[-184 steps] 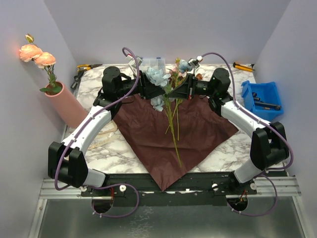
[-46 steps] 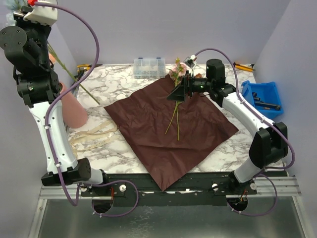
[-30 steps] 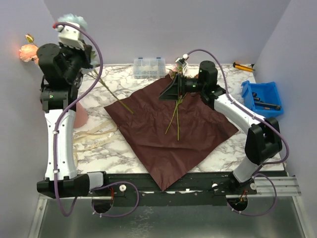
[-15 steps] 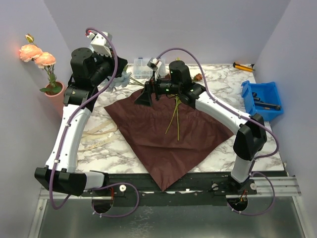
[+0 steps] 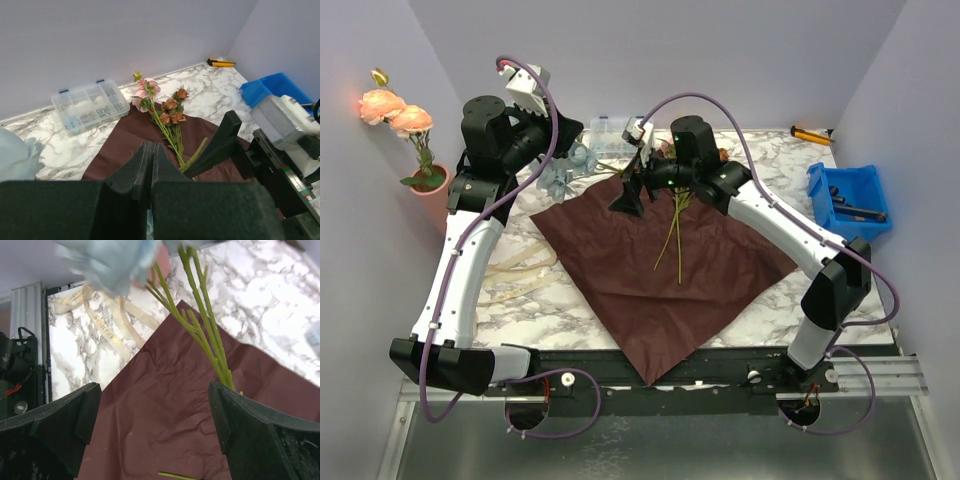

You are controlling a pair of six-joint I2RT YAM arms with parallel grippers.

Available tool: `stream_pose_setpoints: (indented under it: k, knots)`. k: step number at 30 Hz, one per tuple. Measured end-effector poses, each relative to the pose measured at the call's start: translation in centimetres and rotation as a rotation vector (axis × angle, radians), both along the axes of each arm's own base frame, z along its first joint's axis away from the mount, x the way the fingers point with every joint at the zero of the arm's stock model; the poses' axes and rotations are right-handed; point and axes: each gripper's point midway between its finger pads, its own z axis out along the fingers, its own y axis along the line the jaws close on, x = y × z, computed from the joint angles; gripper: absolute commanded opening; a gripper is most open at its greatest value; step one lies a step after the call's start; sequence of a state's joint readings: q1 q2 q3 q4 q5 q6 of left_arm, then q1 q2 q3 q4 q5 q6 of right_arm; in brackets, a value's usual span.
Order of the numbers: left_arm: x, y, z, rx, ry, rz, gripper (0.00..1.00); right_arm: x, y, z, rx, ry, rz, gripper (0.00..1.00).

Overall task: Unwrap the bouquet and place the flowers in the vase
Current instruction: Adjust the fake flower.

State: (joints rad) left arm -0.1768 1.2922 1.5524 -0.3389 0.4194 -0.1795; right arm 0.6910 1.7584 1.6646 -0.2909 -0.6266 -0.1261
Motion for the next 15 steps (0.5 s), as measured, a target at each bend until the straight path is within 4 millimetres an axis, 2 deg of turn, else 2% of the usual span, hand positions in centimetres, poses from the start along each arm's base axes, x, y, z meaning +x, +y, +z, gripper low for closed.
stream_pose_setpoints:
  k: [6,15]
  knots:
    - [-0.6,-0.6,0.4,-0.005,-0.008,-0.047,0.00,0.6,-0.9,2.7,-0.015,-0.192,0.009,1.00]
    - [-1.3,-1.3,1.0,-0.016,-0.015,-0.095,0.00,1.0,-1.4,1.9,-0.072,-0.270,0.025,0.99]
